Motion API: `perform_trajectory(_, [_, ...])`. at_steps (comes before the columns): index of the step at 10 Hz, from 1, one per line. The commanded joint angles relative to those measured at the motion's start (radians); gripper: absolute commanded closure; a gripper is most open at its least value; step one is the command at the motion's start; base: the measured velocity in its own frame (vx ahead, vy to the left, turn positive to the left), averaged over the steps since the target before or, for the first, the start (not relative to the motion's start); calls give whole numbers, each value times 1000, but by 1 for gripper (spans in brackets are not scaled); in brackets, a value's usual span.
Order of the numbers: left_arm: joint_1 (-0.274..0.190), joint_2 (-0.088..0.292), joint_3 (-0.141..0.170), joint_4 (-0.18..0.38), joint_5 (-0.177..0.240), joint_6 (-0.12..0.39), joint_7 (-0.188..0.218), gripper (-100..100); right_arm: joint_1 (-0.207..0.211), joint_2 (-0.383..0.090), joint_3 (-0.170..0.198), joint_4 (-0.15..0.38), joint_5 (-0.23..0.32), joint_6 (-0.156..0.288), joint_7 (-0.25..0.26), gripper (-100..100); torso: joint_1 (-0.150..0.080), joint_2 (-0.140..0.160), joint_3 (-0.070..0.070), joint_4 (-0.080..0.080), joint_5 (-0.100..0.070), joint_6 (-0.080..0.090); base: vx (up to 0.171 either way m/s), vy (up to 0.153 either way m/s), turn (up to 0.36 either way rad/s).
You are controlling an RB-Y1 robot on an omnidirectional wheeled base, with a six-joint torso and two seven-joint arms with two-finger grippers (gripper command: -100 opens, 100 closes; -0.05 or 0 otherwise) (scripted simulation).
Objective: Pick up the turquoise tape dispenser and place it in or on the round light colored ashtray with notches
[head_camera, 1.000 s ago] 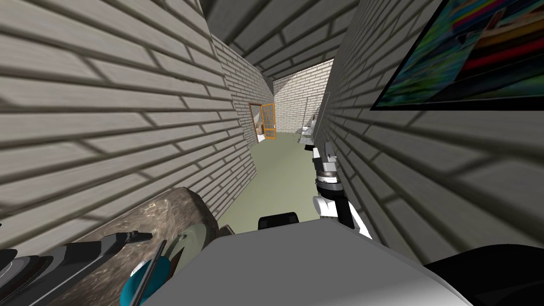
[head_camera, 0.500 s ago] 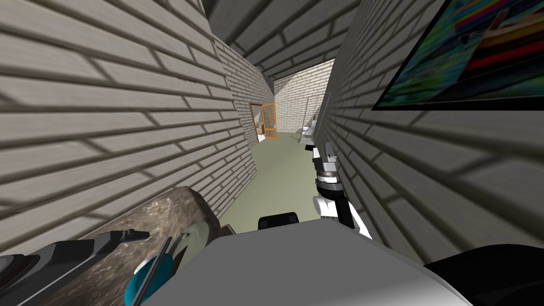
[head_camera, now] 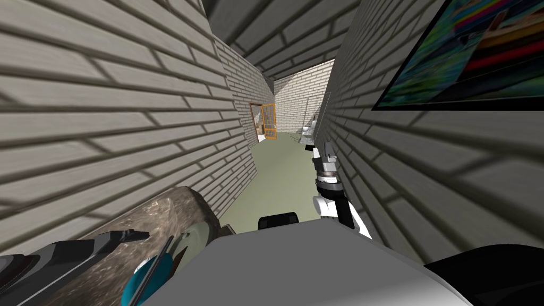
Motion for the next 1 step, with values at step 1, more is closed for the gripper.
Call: perform_trajectory(1, [0,0,0,0,0,0,0,0,0,0,0,0,0,0,0,0,0,0,0,0,0,0,0,0,0])
